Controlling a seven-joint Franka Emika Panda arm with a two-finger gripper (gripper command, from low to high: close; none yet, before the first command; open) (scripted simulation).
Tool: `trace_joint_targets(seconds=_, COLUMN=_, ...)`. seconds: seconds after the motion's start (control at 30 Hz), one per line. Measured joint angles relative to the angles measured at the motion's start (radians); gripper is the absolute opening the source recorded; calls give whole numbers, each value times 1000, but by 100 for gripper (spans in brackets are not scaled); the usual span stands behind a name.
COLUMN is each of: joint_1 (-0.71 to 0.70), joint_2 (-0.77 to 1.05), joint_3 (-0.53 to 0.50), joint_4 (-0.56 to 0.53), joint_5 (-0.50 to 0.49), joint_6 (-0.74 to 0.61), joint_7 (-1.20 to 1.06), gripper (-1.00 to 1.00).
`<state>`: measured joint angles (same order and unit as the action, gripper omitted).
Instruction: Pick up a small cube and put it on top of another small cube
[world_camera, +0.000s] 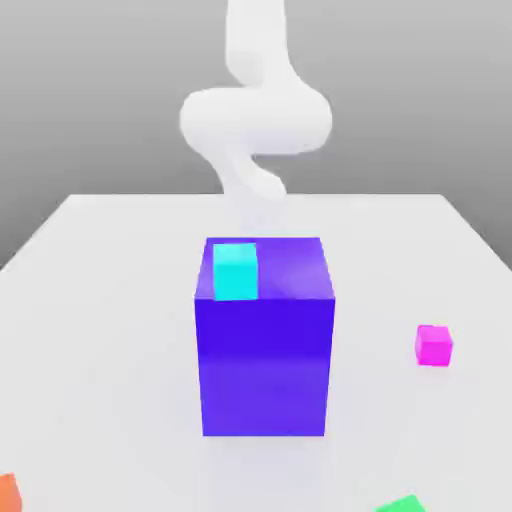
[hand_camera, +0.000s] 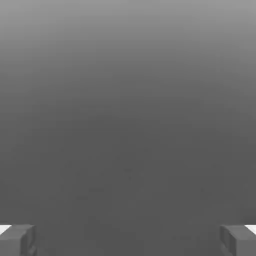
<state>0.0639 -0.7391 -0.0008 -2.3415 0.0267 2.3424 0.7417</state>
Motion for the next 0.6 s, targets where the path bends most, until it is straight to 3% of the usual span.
trace_joint_targets(seconds=0.6, joint_1=420, joint_2=440, joint_3=109, joint_4=-298, joint_5=146, joint_6=301, joint_7=-384, gripper=0)
